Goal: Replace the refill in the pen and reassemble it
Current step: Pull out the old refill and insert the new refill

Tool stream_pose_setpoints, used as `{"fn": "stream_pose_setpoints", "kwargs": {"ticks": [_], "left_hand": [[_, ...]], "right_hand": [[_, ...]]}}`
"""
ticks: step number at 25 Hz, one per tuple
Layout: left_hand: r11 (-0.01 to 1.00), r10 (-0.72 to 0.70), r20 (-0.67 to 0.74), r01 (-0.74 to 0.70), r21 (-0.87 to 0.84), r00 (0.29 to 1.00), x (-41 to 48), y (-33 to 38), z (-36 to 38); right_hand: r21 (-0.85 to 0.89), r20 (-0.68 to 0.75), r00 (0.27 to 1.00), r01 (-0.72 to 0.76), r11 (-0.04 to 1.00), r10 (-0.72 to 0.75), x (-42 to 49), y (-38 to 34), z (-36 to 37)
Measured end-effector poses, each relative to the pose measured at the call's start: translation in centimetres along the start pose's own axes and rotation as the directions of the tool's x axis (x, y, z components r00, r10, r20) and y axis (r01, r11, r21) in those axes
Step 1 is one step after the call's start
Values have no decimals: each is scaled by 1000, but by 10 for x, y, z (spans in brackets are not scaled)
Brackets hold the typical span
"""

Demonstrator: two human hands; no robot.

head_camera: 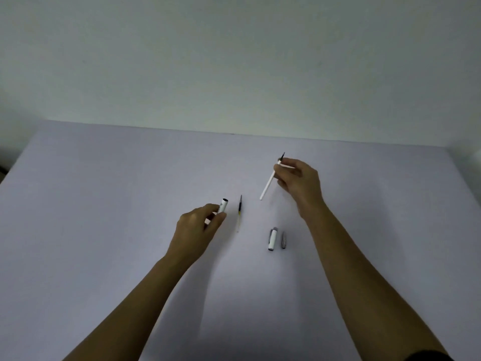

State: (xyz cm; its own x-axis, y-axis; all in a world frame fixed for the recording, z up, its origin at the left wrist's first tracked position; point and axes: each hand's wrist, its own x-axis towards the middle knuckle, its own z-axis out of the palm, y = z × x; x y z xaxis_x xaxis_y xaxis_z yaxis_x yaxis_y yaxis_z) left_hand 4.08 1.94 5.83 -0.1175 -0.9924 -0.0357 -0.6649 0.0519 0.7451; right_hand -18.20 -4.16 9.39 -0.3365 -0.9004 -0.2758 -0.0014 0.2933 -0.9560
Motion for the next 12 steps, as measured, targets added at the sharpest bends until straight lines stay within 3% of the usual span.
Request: {"fn": "stream_pose_setpoints", "kwargs": {"ticks": [5, 12], "left_hand": [[998, 10, 158, -1, -61, 987, -16, 42, 2], [994, 105, 80, -104, -15, 991, -29, 74, -12]], "right_hand": [[219, 28, 998, 55, 974, -62, -39, -32, -15], [236, 53, 990, 114, 965, -130, -71, -48, -20]]}}
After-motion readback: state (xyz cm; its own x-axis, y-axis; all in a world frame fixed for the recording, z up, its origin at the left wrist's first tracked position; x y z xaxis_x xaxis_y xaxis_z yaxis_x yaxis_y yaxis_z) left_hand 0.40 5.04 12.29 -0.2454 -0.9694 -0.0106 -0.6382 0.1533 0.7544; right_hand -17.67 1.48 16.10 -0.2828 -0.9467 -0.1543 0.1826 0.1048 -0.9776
